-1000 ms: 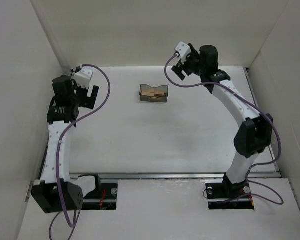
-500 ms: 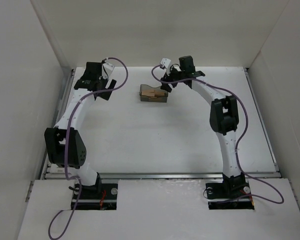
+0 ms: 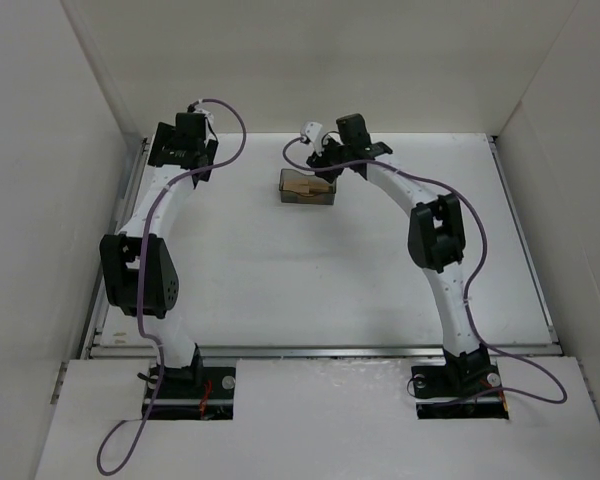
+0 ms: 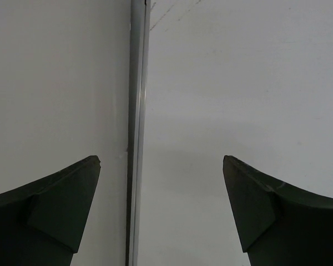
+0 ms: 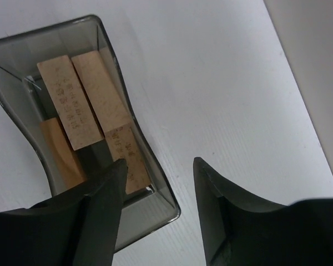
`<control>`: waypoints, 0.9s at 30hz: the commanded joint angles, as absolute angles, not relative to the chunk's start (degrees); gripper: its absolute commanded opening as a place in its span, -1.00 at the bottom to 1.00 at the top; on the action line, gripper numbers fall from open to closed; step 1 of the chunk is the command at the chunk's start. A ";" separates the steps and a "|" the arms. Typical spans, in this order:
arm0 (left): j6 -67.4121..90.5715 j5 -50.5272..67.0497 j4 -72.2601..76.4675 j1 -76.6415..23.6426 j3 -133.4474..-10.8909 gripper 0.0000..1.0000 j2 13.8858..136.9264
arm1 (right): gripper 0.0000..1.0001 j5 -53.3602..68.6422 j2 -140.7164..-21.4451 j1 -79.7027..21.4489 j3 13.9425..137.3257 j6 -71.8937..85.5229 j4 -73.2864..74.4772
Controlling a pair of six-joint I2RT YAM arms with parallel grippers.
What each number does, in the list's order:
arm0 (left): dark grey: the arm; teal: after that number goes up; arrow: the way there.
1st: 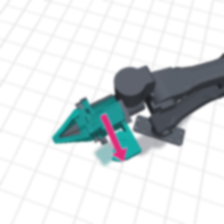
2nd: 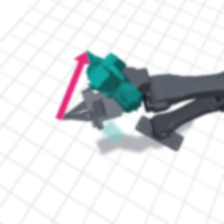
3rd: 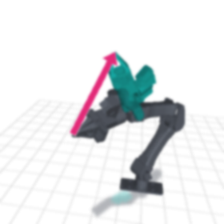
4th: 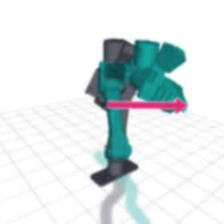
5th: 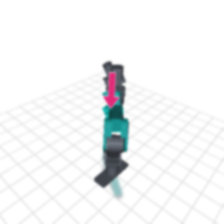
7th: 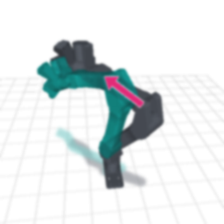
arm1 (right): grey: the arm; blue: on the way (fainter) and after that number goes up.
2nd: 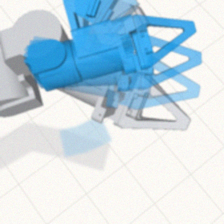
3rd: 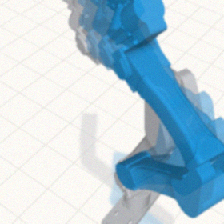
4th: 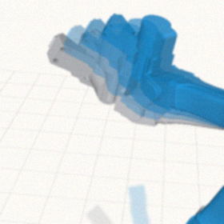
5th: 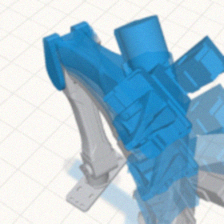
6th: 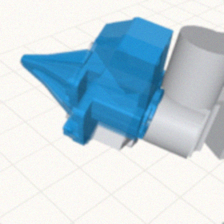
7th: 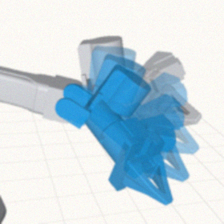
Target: Build the wood block tower
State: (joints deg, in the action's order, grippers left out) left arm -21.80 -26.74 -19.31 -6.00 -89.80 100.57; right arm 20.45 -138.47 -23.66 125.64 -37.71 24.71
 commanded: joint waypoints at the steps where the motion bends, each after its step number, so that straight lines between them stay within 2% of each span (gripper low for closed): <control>1: -20.21 -28.39 -19.86 -5.98 -92.20 0.81 100.20 | 0.11 13.81 -140.36 -24.43 126.83 -43.68 28.12; 5: -19.69 -26.98 -20.48 -5.98 -91.05 0.81 100.20 | -0.02 12.30 -140.89 -24.43 125.07 -44.30 28.12; 10: -19.69 -26.37 -20.48 -5.98 -91.05 0.81 100.72 | -0.36 11.69 -141.42 -24.43 124.54 -45.87 27.51; 11: -19.69 -26.37 -20.48 -5.98 -91.05 0.81 100.72 | -0.84 11.69 -141.42 -24.43 124.54 -45.88 27.51; 12: -19.69 -26.37 -20.48 -5.98 -91.05 0.78 100.72 | -1.00 11.69 -141.42 -24.43 124.02 -45.88 26.38; 20: -18.64 -26.37 -20.48 -5.98 -91.58 0.73 101.25 | -1.00 9.59 -136.77 -24.96 120.07 -45.26 23.91; 27: -17.49 -28.65 -19.87 -5.98 -91.06 0.71 100.72 | -1.00 -14.56 -130.44 -27.68 111.63 -39.29 10.30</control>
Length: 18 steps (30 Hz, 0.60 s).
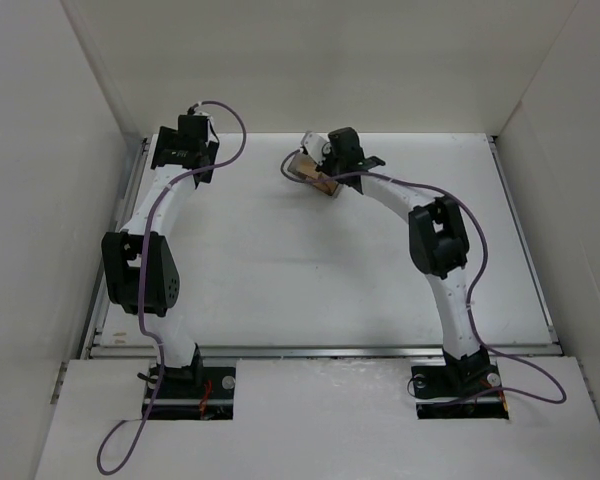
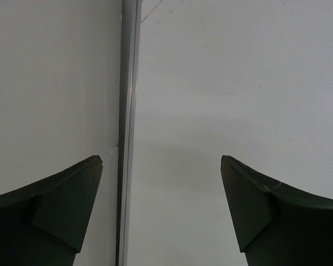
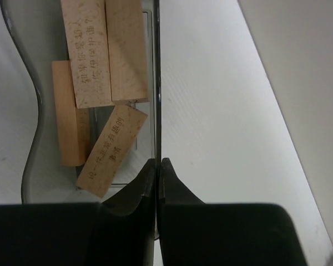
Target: Build the wood block tower
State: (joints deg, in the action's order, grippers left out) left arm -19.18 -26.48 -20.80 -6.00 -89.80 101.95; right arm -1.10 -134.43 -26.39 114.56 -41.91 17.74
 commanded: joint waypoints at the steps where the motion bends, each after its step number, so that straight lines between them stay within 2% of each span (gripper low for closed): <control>1: -16.01 -29.17 -19.86 -5.98 -91.05 0.71 100.72 | -1.00 -20.25 -129.82 -28.21 110.58 -38.68 8.72; 4: -14.07 -29.97 -19.25 -5.98 -91.05 0.71 100.20 | -1.00 -30.73 -129.29 -30.67 106.01 -38.67 0.64; 5: -13.54 -30.49 -18.73 -5.98 -91.05 0.71 100.20 | -1.00 -37.81 -129.29 -31.28 105.21 -38.67 -1.12; 8: -12.39 -30.50 -18.11 -5.98 -91.05 0.71 99.67 | -1.00 -46.46 -131.13 -33.30 104.68 -38.67 -2.99; 15: -12.39 -29.98 -16.79 -5.98 -88.51 0.71 98.26 | -1.00 -49.84 -132.36 -37.88 103.45 -38.67 -1.76; 18: -12.39 -29.97 -16.26 -5.98 -87.37 0.71 97.73 | -0.29 -47.56 -131.23 -40.16 104.14 -36.58 1.92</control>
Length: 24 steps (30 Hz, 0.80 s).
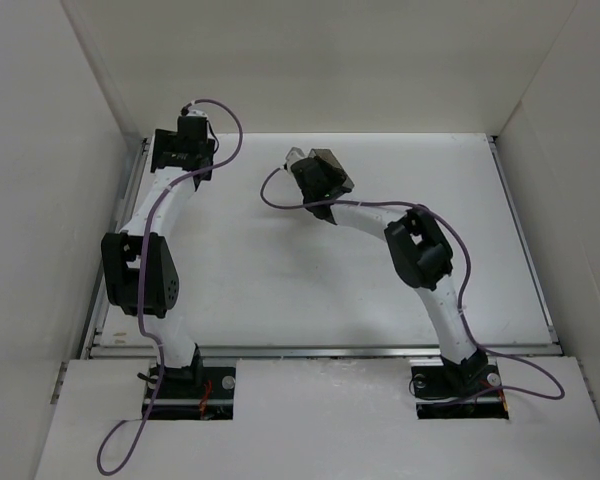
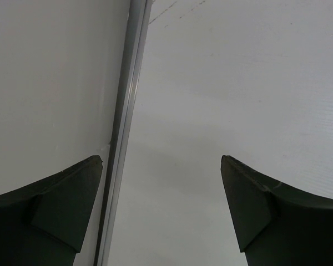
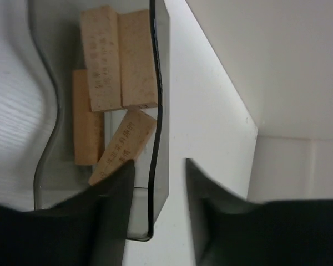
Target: Build the wood block tower
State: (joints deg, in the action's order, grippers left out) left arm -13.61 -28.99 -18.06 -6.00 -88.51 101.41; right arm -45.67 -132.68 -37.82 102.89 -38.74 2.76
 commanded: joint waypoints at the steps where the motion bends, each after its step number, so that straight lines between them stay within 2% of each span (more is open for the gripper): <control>1: -12.39 -29.36 -16.26 -5.98 -87.36 0.71 97.73 | 0.06 -45.46 -131.22 -40.17 104.67 -35.52 3.33; 3: -12.39 -28.83 -16.26 -5.98 -87.36 0.71 97.73 | 0.29 -43.43 -130.69 -40.96 107.04 -32.80 7.81; 4: -11.87 -28.31 -16.26 -5.98 -87.36 0.71 97.73 | 0.46 -40.02 -129.91 -41.48 107.92 -30.70 9.65; 8: -11.87 -27.77 -16.26 -5.98 -86.23 0.71 97.21 | 0.81 -33.34 -127.88 -40.96 110.74 -26.03 14.23; 10: -11.87 -27.77 -16.26 -5.98 -85.70 0.71 96.68 | 0.85 -29.38 -127.18 -38.94 114.51 -23.39 18.61; 15: -10.72 -28.30 -16.26 -5.98 -85.17 0.71 96.16 | 0.85 -9.36 -129.98 -32.70 122.77 -15.21 26.53; 24: -9.67 -28.30 -17.31 -5.98 -85.17 0.71 95.62 | 0.85 6.93 -135.26 -26.10 127.35 -10.29 29.36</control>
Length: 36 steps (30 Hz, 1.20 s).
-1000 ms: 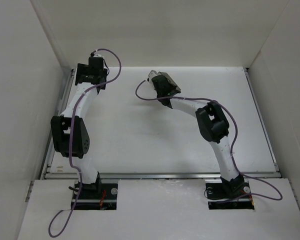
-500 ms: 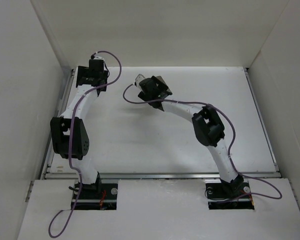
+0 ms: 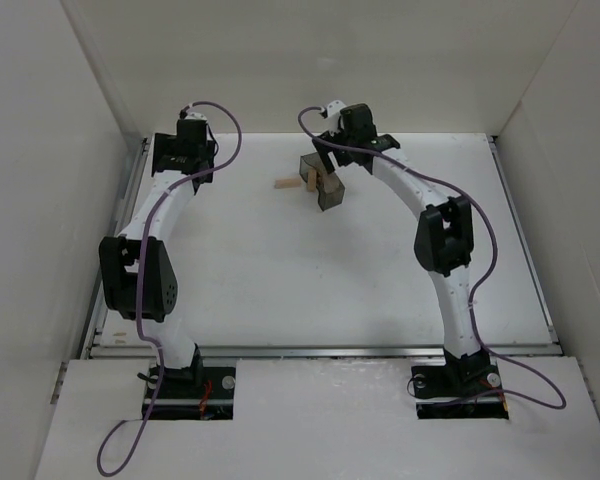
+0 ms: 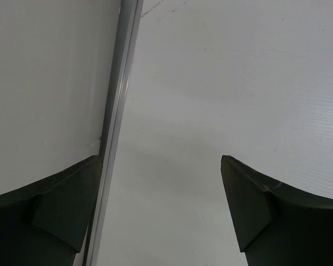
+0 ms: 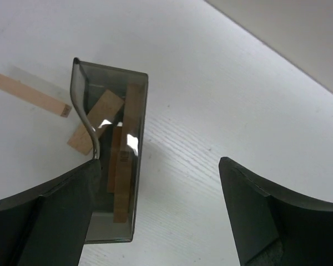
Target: Build the wood block tower
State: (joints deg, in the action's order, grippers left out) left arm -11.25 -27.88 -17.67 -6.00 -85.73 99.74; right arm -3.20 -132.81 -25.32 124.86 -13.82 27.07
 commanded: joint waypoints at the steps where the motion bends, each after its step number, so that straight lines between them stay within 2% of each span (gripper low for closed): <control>1: -9.67 -28.30 -17.31 -5.98 -85.17 0.71 95.62 | 0.82 9.38 -135.26 -25.58 127.96 -10.28 29.36; 9: -9.14 -27.77 -18.37 -5.98 -85.17 0.71 95.10 | 0.75 13.97 -137.28 -25.58 127.54 -10.28 29.36; 13: -8.53 -27.77 -18.37 -5.98 -84.55 0.71 95.10 | 0.62 12.84 -138.42 -25.58 127.53 -9.06 29.36; 14: -8.53 -27.77 -18.37 -5.98 -84.03 0.71 95.10 | 0.55 11.87 -138.95 -25.58 127.53 -9.05 29.36; 15: -8.53 -27.77 -18.37 -5.98 -84.02 0.71 95.10 | 0.30 9.69 -138.96 -25.58 128.14 -8.27 29.36; 18: -8.53 -27.77 -18.89 -5.98 -84.02 0.71 94.57 | -0.06 7.74 -138.43 -25.58 128.14 -7.73 29.36; 19: -8.53 -27.77 -18.90 -5.98 -84.02 0.71 94.57 | -0.31 7.73 -138.43 -25.58 128.14 -7.73 29.36; 20: -8.53 -27.77 -18.90 -5.98 -84.02 0.71 94.57 | -0.36 7.21 -137.91 -25.58 128.14 -7.73 29.36; 22: -8.53 -27.77 -18.90 -5.98 -84.02 0.71 94.57 | -0.30 6.51 -137.90 -25.58 128.14 -7.73 29.36; 28: -8.00 -27.25 -18.90 -5.98 -83.50 0.69 94.04 | 0.27 7.29 -138.43 -25.58 127.62 -8.78 30.50; 29: -8.00 -27.25 -18.90 -5.98 -83.50 0.69 94.04 | 0.42 7.29 -139.04 -25.58 127.62 -8.79 30.50; 30: -8.00 -27.25 -18.90 -5.98 -83.50 0.69 94.04 | 0.48 7.29 -139.04 -25.58 127.62 -8.79 30.50; 34: -8.00 -27.25 -18.90 -5.98 -83.50 0.69 94.04 | 0.51 9.21 -140.09 -25.58 127.62 -9.49 30.50; 36: -8.00 -27.25 -18.90 -5.98 -83.50 0.69 94.04 | 0.45 10.62 -140.10 -25.58 127.62 -10.10 30.50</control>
State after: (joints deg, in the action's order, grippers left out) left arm -9.04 -27.18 -19.14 -6.00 -83.85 96.99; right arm 7.81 -139.06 -25.47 127.37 -9.13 30.50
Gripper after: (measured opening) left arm 0.846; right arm 0.733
